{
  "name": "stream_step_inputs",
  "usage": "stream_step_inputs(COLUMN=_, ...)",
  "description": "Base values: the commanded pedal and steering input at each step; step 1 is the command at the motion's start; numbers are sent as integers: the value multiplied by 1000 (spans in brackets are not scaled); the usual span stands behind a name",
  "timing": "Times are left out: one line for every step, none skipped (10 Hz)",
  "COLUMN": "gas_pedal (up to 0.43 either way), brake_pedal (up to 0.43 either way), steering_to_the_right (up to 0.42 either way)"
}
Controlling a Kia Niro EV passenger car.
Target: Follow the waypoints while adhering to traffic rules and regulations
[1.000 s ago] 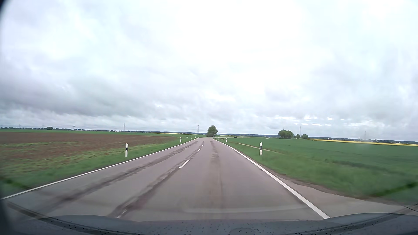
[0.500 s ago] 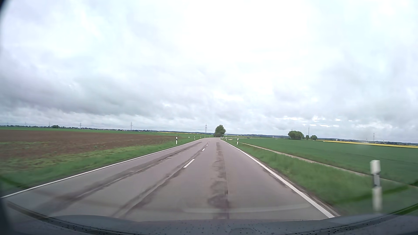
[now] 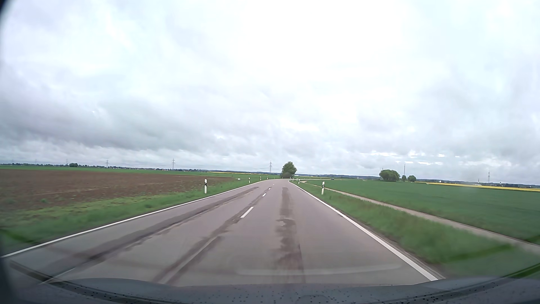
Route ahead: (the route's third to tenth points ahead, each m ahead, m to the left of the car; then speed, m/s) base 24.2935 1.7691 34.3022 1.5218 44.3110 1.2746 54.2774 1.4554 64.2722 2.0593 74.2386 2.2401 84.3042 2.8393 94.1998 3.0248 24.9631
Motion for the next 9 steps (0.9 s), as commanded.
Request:
stream_step_inputs(gas_pedal=311, brake_pedal=0, steering_to_the_right=-3)
stream_step_inputs(gas_pedal=311, brake_pedal=0, steering_to_the_right=-3)
stream_step_inputs(gas_pedal=311, brake_pedal=0, steering_to_the_right=-3)
stream_step_inputs(gas_pedal=311, brake_pedal=0, steering_to_the_right=-3)
stream_step_inputs(gas_pedal=311, brake_pedal=0, steering_to_the_right=-2)
stream_step_inputs(gas_pedal=299, brake_pedal=0, steering_to_the_right=0)
stream_step_inputs(gas_pedal=299, brake_pedal=0, steering_to_the_right=0)
stream_step_inputs(gas_pedal=299, brake_pedal=0, steering_to_the_right=0)
stream_step_inputs(gas_pedal=299, brake_pedal=0, steering_to_the_right=0)
